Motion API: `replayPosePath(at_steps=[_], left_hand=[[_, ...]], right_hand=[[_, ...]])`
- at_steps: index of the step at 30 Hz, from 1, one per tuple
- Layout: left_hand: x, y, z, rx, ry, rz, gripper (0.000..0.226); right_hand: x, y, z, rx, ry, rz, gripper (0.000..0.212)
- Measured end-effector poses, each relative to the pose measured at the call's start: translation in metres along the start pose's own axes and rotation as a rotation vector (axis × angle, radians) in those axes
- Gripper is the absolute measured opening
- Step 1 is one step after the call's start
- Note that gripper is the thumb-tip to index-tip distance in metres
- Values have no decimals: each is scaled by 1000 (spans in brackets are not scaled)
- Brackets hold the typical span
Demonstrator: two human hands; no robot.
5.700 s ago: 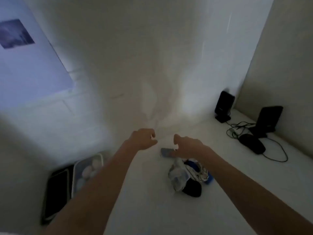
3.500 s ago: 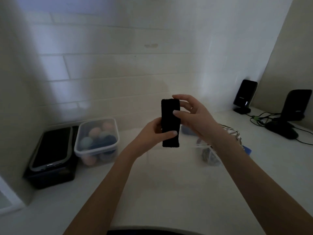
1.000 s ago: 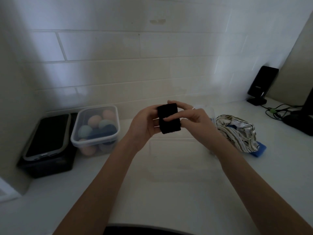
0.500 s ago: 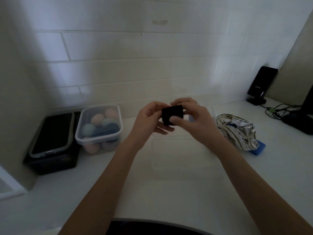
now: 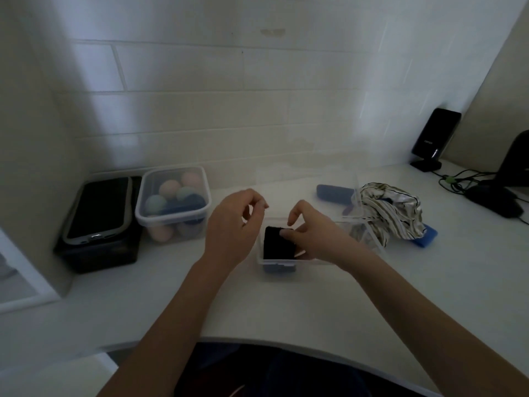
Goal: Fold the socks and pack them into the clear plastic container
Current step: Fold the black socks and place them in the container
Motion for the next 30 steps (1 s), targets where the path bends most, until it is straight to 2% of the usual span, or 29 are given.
replayPosePath(at_steps=[4,8,13,20,24,27,30], left_hand=[[5,8,9,-2,-81,138,21],[8,6,9,-3,-91,137,19],[6,8,7,-16,-82,136,18],[5,8,5,-24,-86,147,21],[5,8,6,-27,-96,150,21],[4,9,6,-18,-107,155,20],[5,9,5,-11,-118,163,17]], right_hand=[[8,-1,5,-33,29,19,24],[11,3,9,-106,134,-45,23],[12,3,16,-146,366,15,17],[20,-4,29,-172,677,84,19],[15,2,32,-271,634,96,18],[6,7,25,-235,509,162,22],[4,7,21,-187,596,250,34]])
Point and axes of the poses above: each hand's wrist, its own y-axis away from the middle knuckle, its own x-axis out of the palm, z = x × y, the point moved 3 cm from there along -y, towards the middle knuckle, and after that the axes turned 8 degrees about -x, right-handed, at the moved point
